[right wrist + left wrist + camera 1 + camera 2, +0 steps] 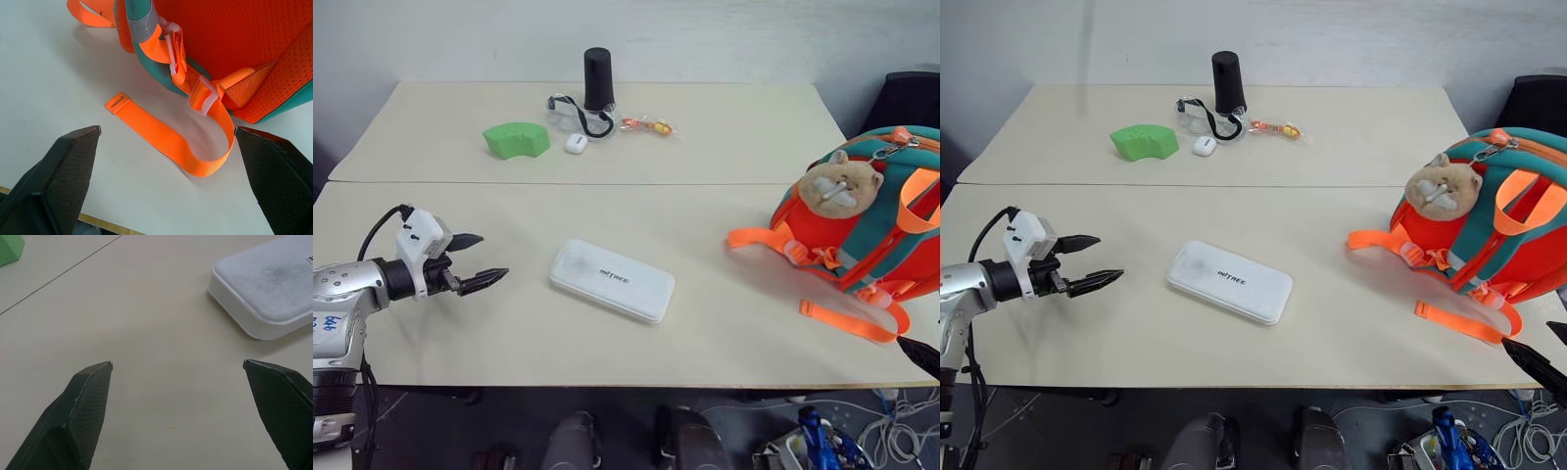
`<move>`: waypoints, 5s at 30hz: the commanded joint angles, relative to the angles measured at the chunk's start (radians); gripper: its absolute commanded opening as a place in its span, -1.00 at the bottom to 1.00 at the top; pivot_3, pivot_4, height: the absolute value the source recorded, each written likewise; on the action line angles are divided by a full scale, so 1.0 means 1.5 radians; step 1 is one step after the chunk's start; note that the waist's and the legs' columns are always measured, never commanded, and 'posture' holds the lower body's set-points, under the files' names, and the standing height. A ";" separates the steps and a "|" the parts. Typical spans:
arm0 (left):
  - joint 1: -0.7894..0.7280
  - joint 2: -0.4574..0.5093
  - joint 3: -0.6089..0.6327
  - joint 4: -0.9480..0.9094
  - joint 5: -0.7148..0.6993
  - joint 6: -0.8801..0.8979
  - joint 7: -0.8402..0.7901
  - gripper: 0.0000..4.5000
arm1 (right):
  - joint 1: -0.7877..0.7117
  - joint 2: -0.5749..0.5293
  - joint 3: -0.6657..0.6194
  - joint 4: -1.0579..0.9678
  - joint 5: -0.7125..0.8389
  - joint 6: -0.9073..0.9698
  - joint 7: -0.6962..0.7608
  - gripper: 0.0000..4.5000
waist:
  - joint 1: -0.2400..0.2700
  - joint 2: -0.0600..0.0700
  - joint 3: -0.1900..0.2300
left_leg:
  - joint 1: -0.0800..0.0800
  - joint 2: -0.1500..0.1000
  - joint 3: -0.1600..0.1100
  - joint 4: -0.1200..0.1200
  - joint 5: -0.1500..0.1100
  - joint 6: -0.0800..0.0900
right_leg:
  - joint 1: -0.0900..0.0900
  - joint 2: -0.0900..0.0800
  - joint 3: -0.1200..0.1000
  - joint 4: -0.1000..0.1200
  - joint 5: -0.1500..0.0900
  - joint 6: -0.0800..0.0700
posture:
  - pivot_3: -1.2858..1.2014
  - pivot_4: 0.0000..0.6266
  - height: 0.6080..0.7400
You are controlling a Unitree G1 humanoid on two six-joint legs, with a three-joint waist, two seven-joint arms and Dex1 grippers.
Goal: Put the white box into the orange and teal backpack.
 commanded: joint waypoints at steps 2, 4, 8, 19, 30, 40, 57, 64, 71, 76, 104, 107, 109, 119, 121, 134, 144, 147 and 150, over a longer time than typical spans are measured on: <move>-0.002 -0.002 0.007 -0.015 -0.003 -0.008 0.001 1.00 | -0.002 0.001 -0.012 -0.016 0.002 -0.007 -0.006 1.00 | 0.000 0.000 0.000 | 0.000 0.000 0.000 0.000 0.000 0.000 | 0.000 0.000 0.000 0.000 0.000 0.000 | 0.03 -0.52 1.00; -0.006 -0.003 0.005 -0.016 0.001 0.004 0.011 1.00 | -0.005 -0.001 -0.011 -0.013 0.000 -0.007 -0.007 1.00 | 0.001 0.000 0.000 | 0.000 0.000 0.000 0.000 0.000 0.000 | 0.000 0.000 0.000 0.000 0.000 0.000 | 0.03 -0.52 1.00; -0.005 -0.003 0.005 -0.017 -0.001 0.008 0.011 1.00 | -0.008 -0.004 -0.002 -0.011 -0.008 -0.011 -0.009 1.00 | 0.003 0.000 0.000 | 0.000 0.000 0.000 0.000 0.000 0.000 | 0.000 0.000 0.000 0.000 0.000 0.000 | 0.03 -0.52 1.00; -0.048 -0.011 -0.024 0.004 0.008 -0.001 0.001 0.82 | -0.031 -0.012 0.031 -0.084 0.028 0.017 0.007 0.81 | 0.004 0.000 0.000 | 0.000 0.000 0.000 0.000 0.002 -0.001 | 0.000 0.000 0.000 0.001 0.000 0.000 | 0.03 -0.52 1.00; -0.187 -0.065 -0.175 0.146 0.119 -0.128 -0.040 -0.74 | -0.163 -0.013 0.350 -0.243 -0.018 0.044 -0.050 -0.88 | 0.004 0.000 0.000 | 0.001 -0.001 0.001 0.001 0.003 -0.001 | 0.001 0.001 0.000 0.002 0.000 0.000 | 0.03 -0.52 1.00; -0.256 -0.117 -0.232 0.221 0.169 -0.159 -0.062 -0.99 | -0.335 0.003 0.586 -0.141 -0.184 0.010 -0.103 -1.00 | 0.002 -0.001 0.000 | 0.000 -0.001 0.003 0.003 0.003 0.000 | 0.000 0.002 -0.004 0.002 0.001 0.001 | 0.03 -0.52 1.00; -0.127 -0.117 -0.241 -0.032 0.117 -0.015 -0.126 -0.99 | -0.424 0.048 0.644 -0.048 -0.254 -0.025 -0.128 -1.00 | 0.001 -0.001 0.000 | 0.000 -0.001 0.003 0.004 0.004 0.000 | 0.000 0.002 -0.002 0.003 0.001 0.001 | 0.03 -0.52 1.00; -0.102 -0.118 -0.215 -0.066 0.092 0.042 -0.100 -0.99 | -0.435 0.050 0.642 -0.028 -0.264 -0.039 -0.129 -1.00 | 0.001 -0.001 0.000 | 0.000 -0.001 0.003 0.004 0.004 0.000 | 0.000 0.001 -0.002 0.003 0.001 0.001 | 0.03 -0.52 1.00; -0.130 -0.113 -0.166 -0.026 0.028 0.204 -0.074 -0.74 | -0.437 0.050 0.650 -0.020 -0.274 -0.053 -0.121 -1.00 | -0.001 -0.001 0.000 | 0.000 -0.001 0.003 0.004 0.004 0.000 | 0.000 0.001 -0.001 0.003 0.001 0.001 | 0.03 -0.52 1.00; -0.163 -0.092 -0.144 -0.016 -0.089 0.426 -0.127 -0.03 | -0.437 0.045 0.662 -0.012 -0.287 -0.071 -0.106 -1.00 | -0.004 -0.001 0.000 | 0.000 -0.001 0.003 0.004 0.004 0.000 | 0.000 0.002 -0.002 0.004 0.001 0.001 | 0.03 -0.52 1.00; -0.383 -0.212 -0.318 0.187 -0.114 0.600 -0.139 0.98 | -0.412 0.050 0.686 -0.042 -0.321 -0.097 -0.079 -1.00 | -0.012 -0.002 -0.001 | 0.000 -0.001 0.002 0.006 0.005 -0.001 | 0.001 0.003 -0.001 0.004 0.000 0.001 | 0.03 -0.52 1.00; -0.404 -0.222 -0.339 0.200 -0.107 0.598 -0.155 0.98 | -0.410 0.053 0.687 -0.045 -0.322 -0.096 -0.082 -1.00 | -0.011 -0.002 -0.001 | 0.000 -0.001 0.002 0.006 0.005 -0.001 | 0.001 0.003 -0.001 0.004 0.000 0.001 | 0.03 -0.52 1.00; -0.416 -0.226 -0.349 0.212 -0.103 0.597 -0.166 0.98 | -0.408 0.054 0.688 -0.046 -0.324 -0.096 -0.084 -1.00 | -0.011 -0.002 -0.001 | 0.000 -0.001 0.002 0.006 0.005 -0.001 | 0.001 0.003 -0.001 0.004 0.000 0.001 | 0.03 -0.52 1.00; -0.469 -0.226 -0.394 0.266 -0.090 0.588 -0.238 0.81 | -0.380 0.058 0.699 -0.060 -0.336 -0.104 -0.102 -1.00 | -0.012 -0.002 -0.001 | 0.000 -0.001 0.002 0.007 0.005 -0.001 | 0.001 0.003 -0.001 0.004 0.000 0.001 | 0.03 -0.52 1.00; -0.472 -0.226 -0.394 0.269 -0.090 0.587 -0.252 0.58 | -0.376 0.059 0.699 -0.064 -0.336 -0.103 -0.105 -1.00 | -0.012 -0.002 -0.001 | 0.000 -0.001 0.002 0.007 0.005 -0.001 | 0.001 0.003 -0.001 0.004 0.000 0.001 | 0.03 -0.52 1.00; -0.449 -0.234 -0.341 0.249 -0.108 0.582 -0.251 -0.40 | -0.333 0.050 0.660 -0.116 -0.306 -0.088 -0.108 -1.00 | -0.012 -0.002 -0.001 | -0.005 -0.001 -0.002 0.011 0.005 -0.001 | 0.000 0.003 -0.002 0.005 0.000 0.001 | 0.03 -0.52 1.00; -0.256 -0.119 -0.209 -0.107 -0.171 0.438 -0.262 -0.40 | -0.132 -0.004 0.238 -0.260 0.036 0.120 -0.023 -0.16 | -0.006 -0.002 0.000 | -0.005 0.000 -0.003 0.011 0.004 0.000 | 0.000 0.001 -0.002 0.004 0.000 0.001 | 0.03 -0.52 1.00; -0.215 -0.100 -0.159 -0.185 -0.206 0.447 -0.236 -0.40 | -0.083 -0.021 0.091 -0.218 0.102 0.166 -0.003 0.28 | -0.001 -0.002 0.000 | -0.005 0.000 -0.004 0.011 0.004 0.001 | 0.002 0.001 -0.002 0.004 0.000 0.001 | 0.03 -0.52 1.00; -0.197 -0.088 -0.101 -0.259 -0.262 0.475 -0.207 -0.40 | -0.079 -0.043 -0.004 -0.137 0.139 0.197 0.000 0.75 | 0.004 -0.002 0.000 | -0.005 -0.001 -0.004 0.011 0.002 0.002 | 0.002 0.000 -0.002 0.003 0.001 0.002 | 0.03 -0.52 1.00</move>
